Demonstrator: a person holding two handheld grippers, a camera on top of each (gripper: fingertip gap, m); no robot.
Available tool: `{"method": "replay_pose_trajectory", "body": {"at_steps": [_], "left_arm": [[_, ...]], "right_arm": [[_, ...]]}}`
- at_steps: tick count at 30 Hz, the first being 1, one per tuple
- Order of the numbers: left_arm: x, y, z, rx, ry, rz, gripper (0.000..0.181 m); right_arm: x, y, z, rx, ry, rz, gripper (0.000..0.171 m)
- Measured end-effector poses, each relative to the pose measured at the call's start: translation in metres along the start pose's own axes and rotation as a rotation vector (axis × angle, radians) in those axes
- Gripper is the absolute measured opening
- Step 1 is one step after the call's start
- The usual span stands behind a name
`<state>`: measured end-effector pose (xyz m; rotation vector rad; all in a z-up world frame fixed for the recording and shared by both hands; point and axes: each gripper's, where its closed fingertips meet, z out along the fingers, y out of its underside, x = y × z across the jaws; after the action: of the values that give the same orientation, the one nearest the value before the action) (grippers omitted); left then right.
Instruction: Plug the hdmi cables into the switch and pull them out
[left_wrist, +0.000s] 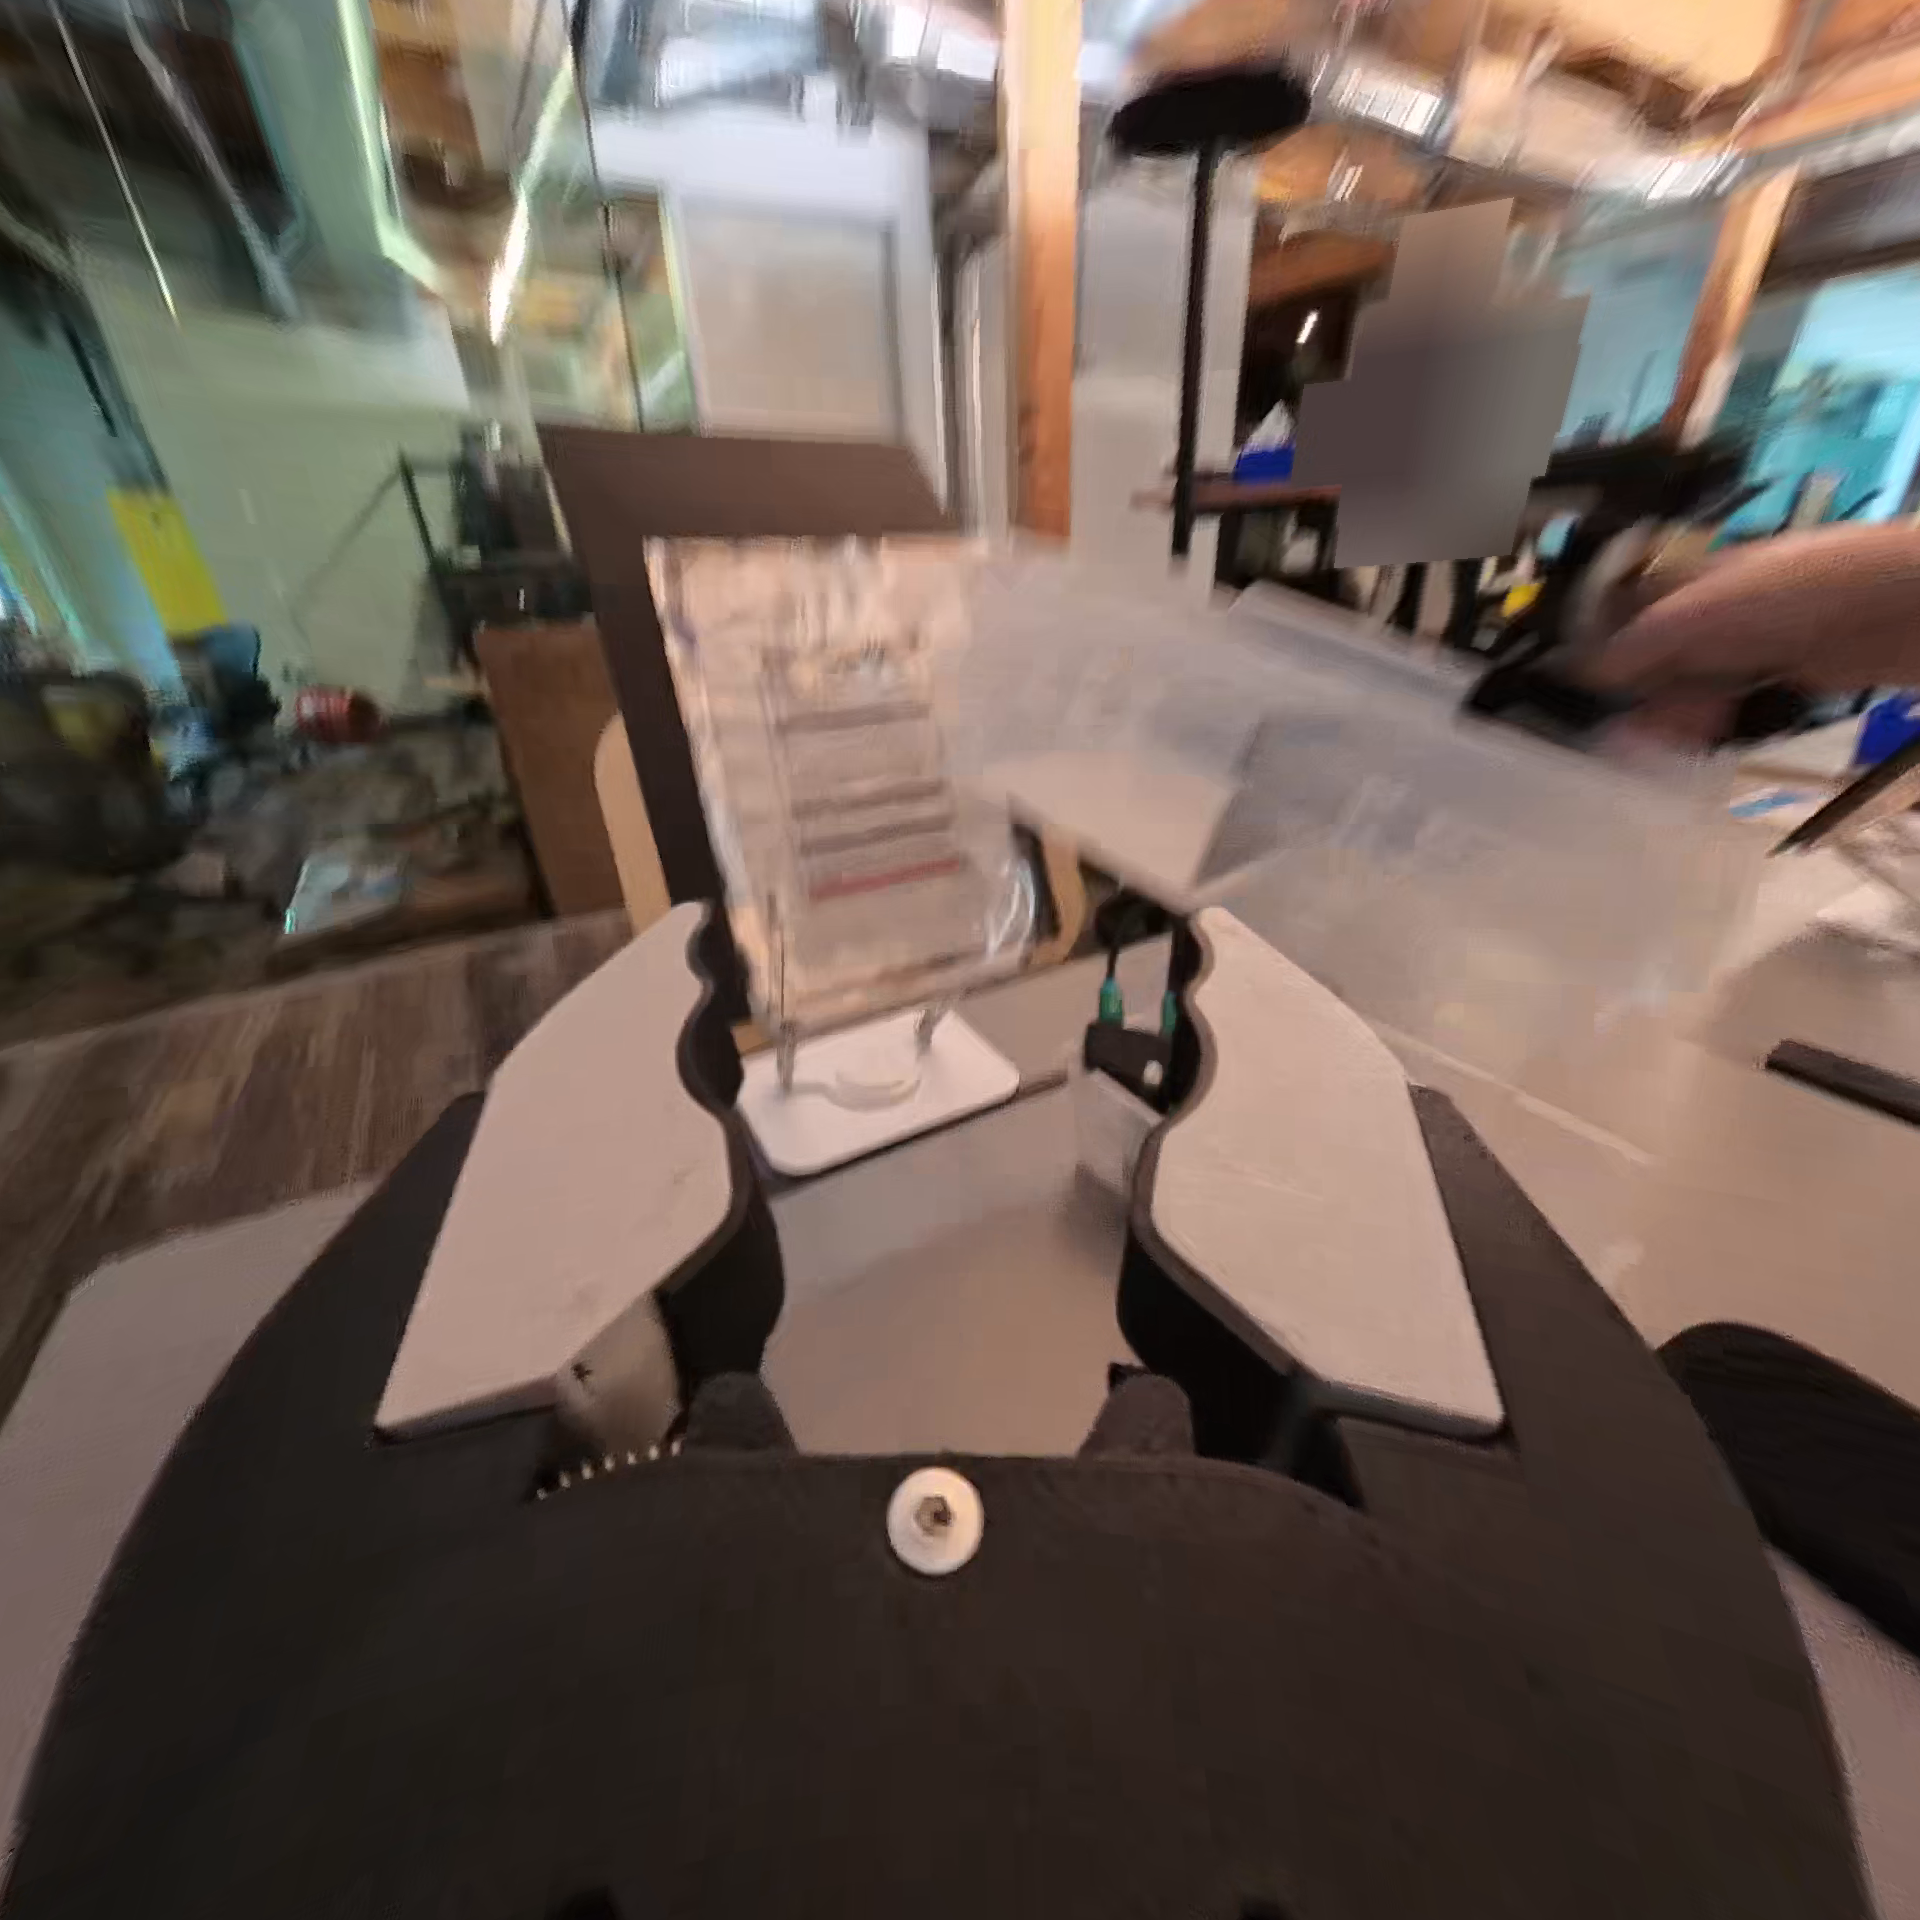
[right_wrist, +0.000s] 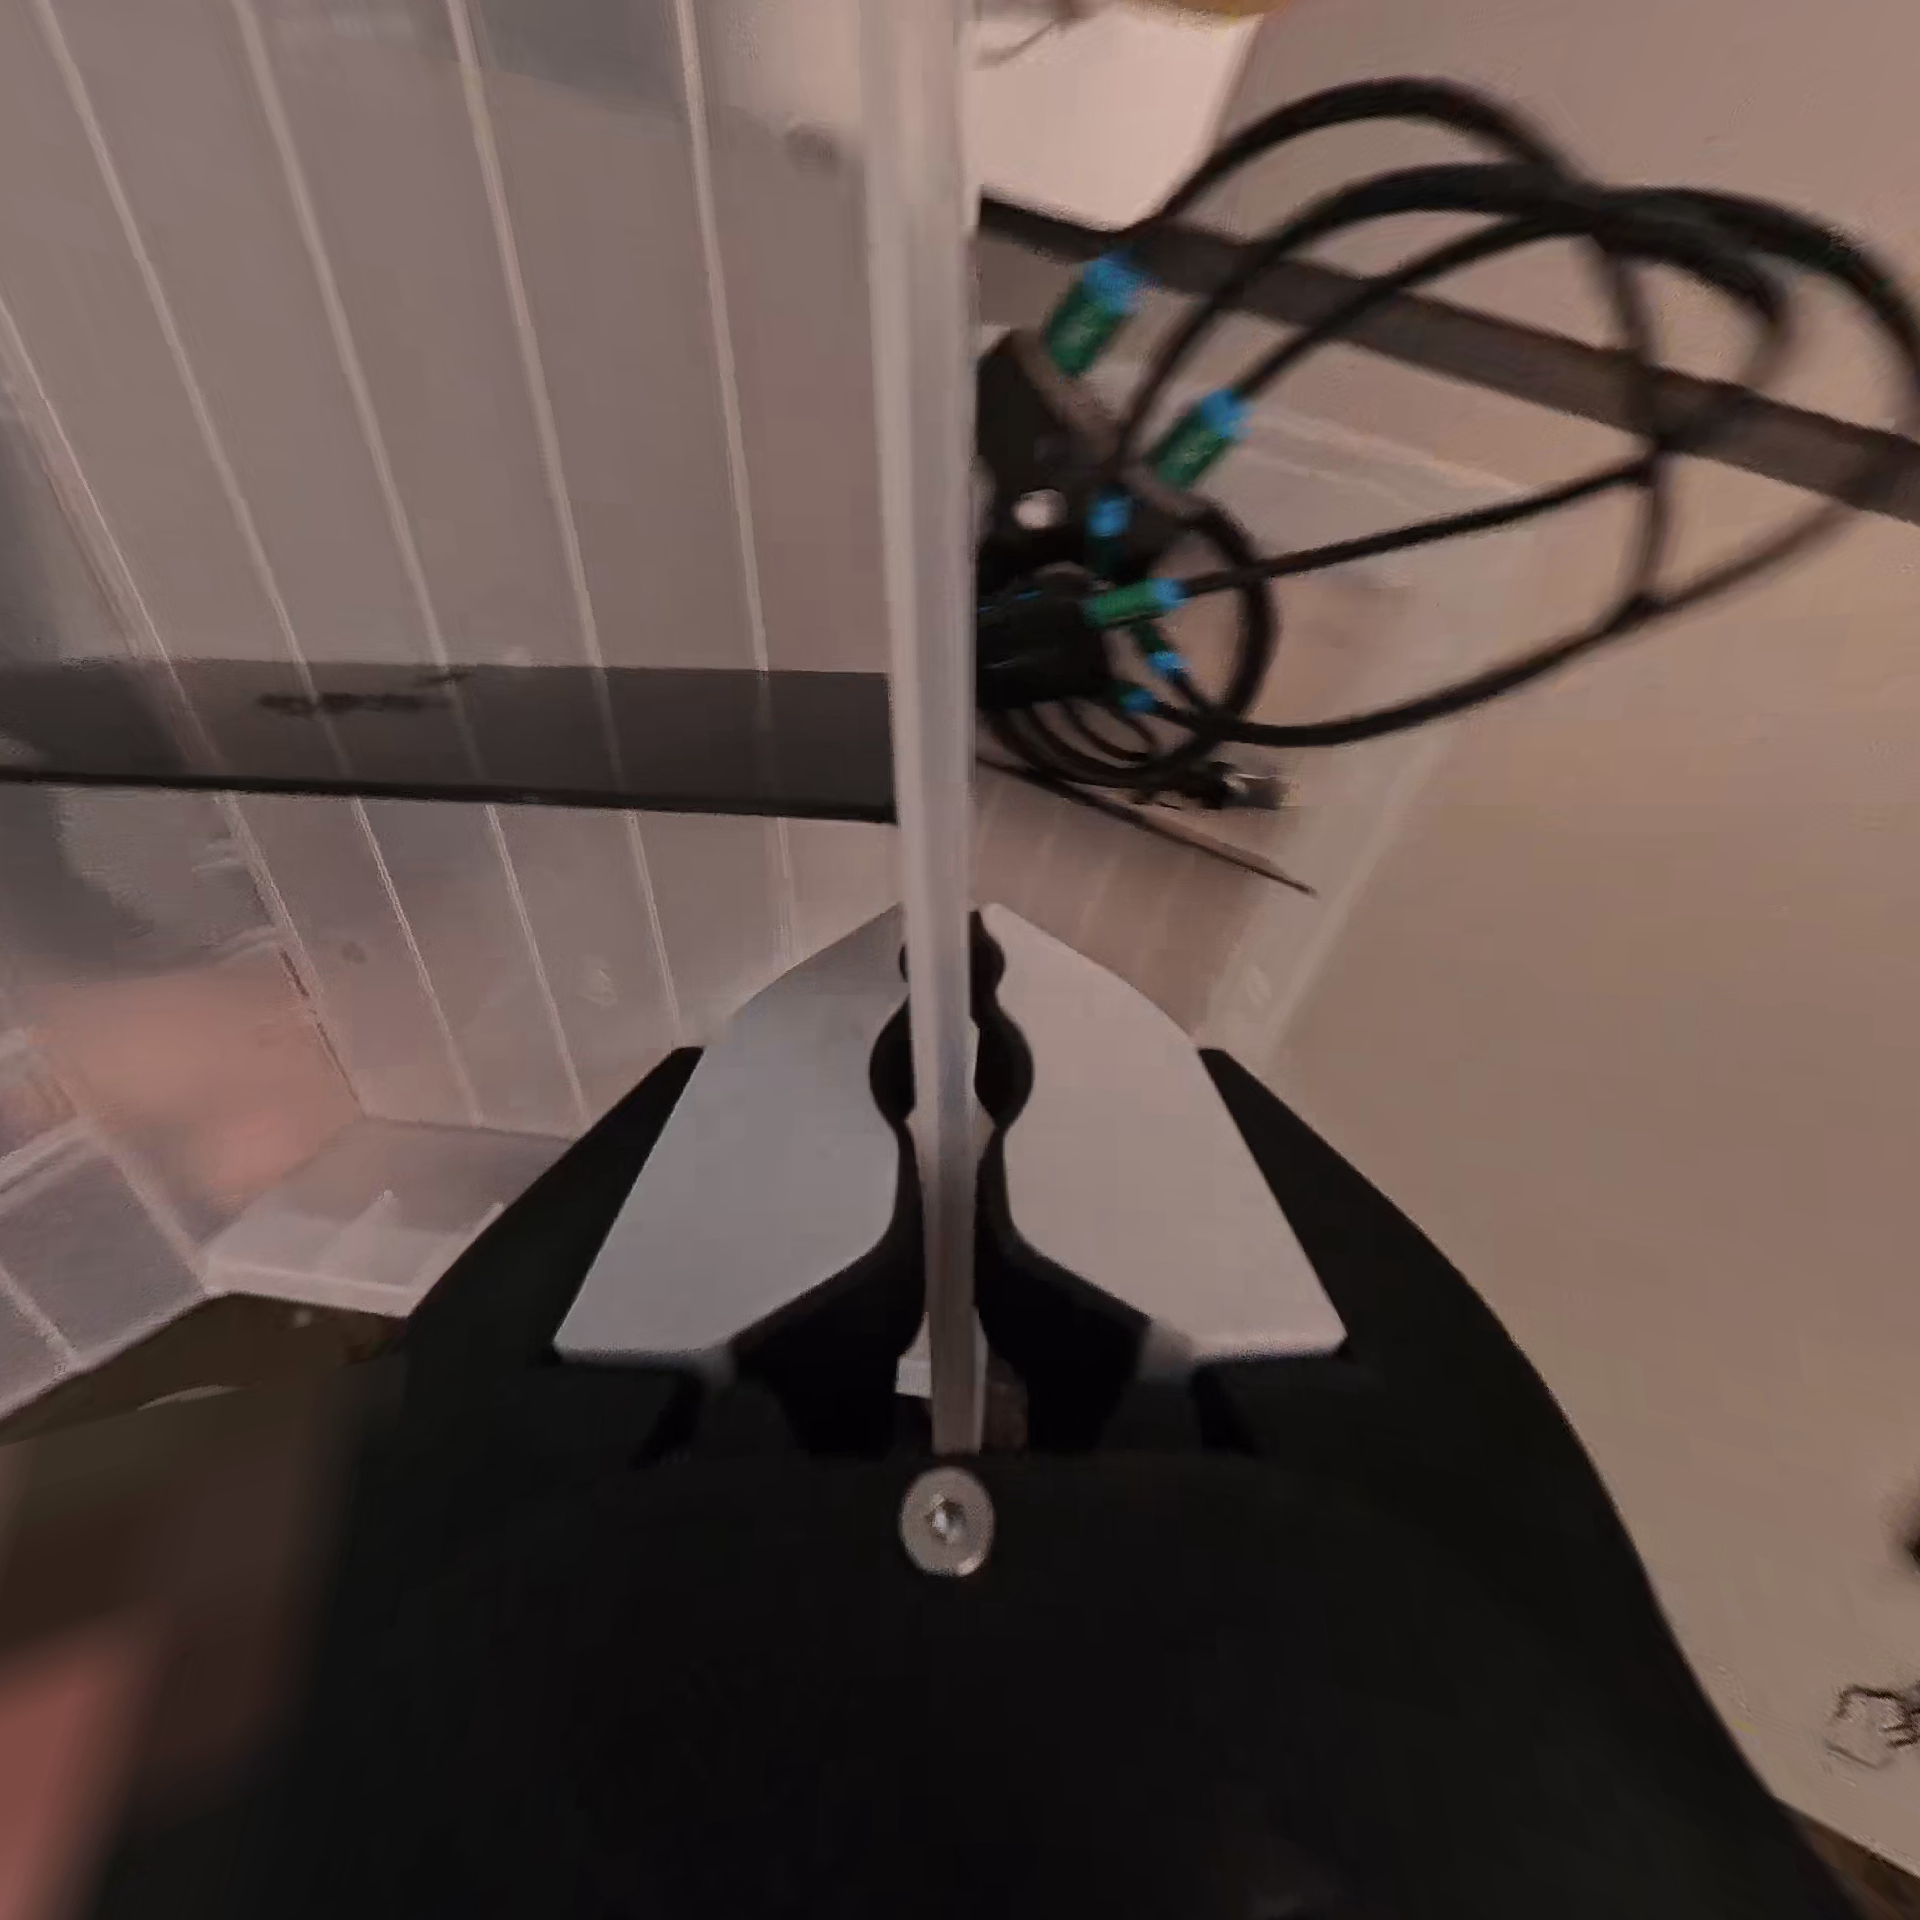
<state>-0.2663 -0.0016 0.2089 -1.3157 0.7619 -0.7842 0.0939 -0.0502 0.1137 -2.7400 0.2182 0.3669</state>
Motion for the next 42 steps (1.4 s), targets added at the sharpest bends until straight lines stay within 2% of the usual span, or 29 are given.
{"method": "replay_pose_trajectory", "body": {"at_steps": [2, 5, 8, 9, 11, 14, 17, 19, 20, 21, 26, 30, 32, 37, 40, 42], "left_arm": [[-0.005, 0.041, 0.039, -0.162, 0.010, -0.045, 0.090], [0.029, 0.111, 0.097, -0.384, 0.201, -0.209, 0.092], [0.074, 0.161, 0.145, -0.425, 0.325, -0.350, 0.077], [0.085, 0.180, 0.155, -0.460, 0.325, -0.360, 0.079], [0.113, 0.218, 0.166, -0.587, 0.362, -0.356, 0.088], [0.146, 0.252, 0.173, -0.711, 0.413, -0.361, 0.093], [0.166, 0.290, 0.171, -0.876, 0.419, -0.243, 0.097], [0.171, 0.311, 0.167, -0.983, 0.427, -0.146, 0.092], [0.175, 0.312, 0.164, -1.003, 0.461, -0.153, 0.081], [0.177, 0.311, 0.161, -1.021, 0.501, -0.161, 0.061], [0.169, 0.309, 0.146, -1.123, 0.595, -0.191, 0.030], [0.122, 0.307, 0.130, -1.216, 0.563, -0.153, 0.018], [0.093, 0.307, 0.122, -1.253, 0.538, -0.223, 0.015], [-0.001, 0.308, 0.113, -1.204, 0.346, -0.373, 0.011], [-0.043, 0.307, 0.086, -1.215, 0.327, -0.378, 0.014], [-0.062, 0.304, 0.066, -1.217, 0.326, -0.456, 0.013]], "right_arm": [[0.040, 0.010, -0.026, 0.100, 0.035, 0.072, 0.005], [0.094, 0.040, -0.049, 0.176, 0.052, 0.169, 0.005], [0.144, 0.079, -0.055, 0.182, 0.064, 0.268, 0.005], [0.160, 0.093, -0.055, 0.180, 0.079, 0.291, 0.005], [0.193, 0.120, -0.053, 0.176, 0.119, 0.356, 0.005], [0.237, 0.159, -0.043, 0.140, 0.195, 0.430, 0.005], [0.266, 0.194, -0.025, 0.065, 0.238, 0.481, 0.004], [0.280, 0.211, -0.012, 0.017, 0.252, 0.509, 0.004], [0.285, 0.218, -0.006, -0.006, 0.260, 0.516, 0.004], [0.289, 0.224, 0.000, -0.027, 0.267, 0.514, 0.004], [0.298, 0.238, 0.026, -0.094, 0.266, 0.502, 0.005], [0.294, 0.240, 0.047, -0.125, 0.247, 0.483, 0.005], [0.290, 0.239, 0.058, -0.140, 0.225, 0.475, 0.005], [0.277, 0.229, 0.088, -0.157, 0.171, 0.453, 0.004], [0.272, 0.222, 0.102, -0.170, 0.166, 0.437, 0.004], [0.270, 0.218, 0.111, -0.188, 0.180, 0.427, 0.005]]}}
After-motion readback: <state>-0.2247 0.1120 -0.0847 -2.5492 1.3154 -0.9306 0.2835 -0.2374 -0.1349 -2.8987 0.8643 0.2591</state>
